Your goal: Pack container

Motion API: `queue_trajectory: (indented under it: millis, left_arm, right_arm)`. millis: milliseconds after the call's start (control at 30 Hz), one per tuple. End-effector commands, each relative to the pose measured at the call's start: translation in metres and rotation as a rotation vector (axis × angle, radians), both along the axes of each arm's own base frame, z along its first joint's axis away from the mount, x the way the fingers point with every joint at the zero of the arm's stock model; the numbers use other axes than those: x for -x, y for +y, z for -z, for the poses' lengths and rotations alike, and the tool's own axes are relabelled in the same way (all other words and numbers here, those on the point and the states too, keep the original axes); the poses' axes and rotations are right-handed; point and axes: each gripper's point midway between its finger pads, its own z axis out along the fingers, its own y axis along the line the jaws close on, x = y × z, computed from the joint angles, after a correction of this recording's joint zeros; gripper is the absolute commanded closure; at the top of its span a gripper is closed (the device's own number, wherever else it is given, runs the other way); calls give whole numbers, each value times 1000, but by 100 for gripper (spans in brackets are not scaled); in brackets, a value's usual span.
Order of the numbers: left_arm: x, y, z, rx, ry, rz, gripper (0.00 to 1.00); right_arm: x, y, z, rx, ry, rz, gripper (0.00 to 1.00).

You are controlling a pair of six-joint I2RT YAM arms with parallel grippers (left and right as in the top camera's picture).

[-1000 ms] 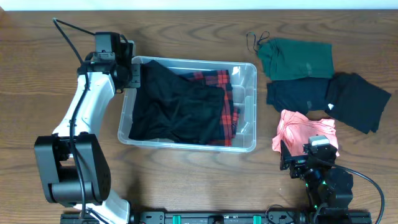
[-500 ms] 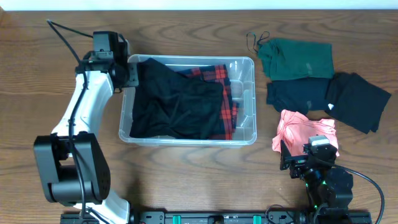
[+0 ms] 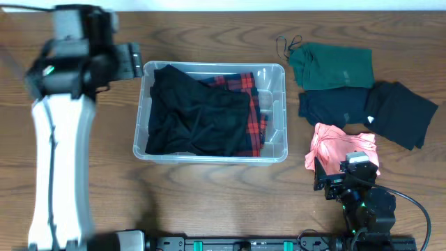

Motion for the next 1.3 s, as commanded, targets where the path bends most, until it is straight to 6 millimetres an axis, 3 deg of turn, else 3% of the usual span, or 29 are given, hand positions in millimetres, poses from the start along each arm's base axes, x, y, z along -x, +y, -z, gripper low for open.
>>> queue_trajectory:
  millis: [0,200,333,467,600,733,1000,1100,1267]
  left_arm:
    - [32,34,-26,-30,-39,-176,4]
    - [83,62,-44,-50,-46,-287,2]
    - [96,67,-42,-49,-19,-313,2]
    - [97,67,-39,-48,-5,-314,2]
    - [96,67,-39,-48,-9,-314,2]
    - [97,67,-39,-47,-5,-314,2]
    - [97,67,-39,-47,-5,-314,2]
    - [97,67,-39,-47,-5,-314,2]
    - [97,67,-39,-47,-5,-314,2]
  right_arm:
    - [0,0,0,-15,0,6,1]
    - [0,0,0,-15,0,6,1]
    - [0,0,0,-15,0,6,1]
    - [0,0,0,-15,-1,6,1]
    - [-4,18,-22,-177,-68,-54,1]
    - [-10,19,-49,-408,-137,-6,1]
    - [-16,45,-134,-576,-307,-183,1]
    - [-32,47,-151,-539,-219,-178,1]
    - [-74,47,-156,-446,47,-137,1]
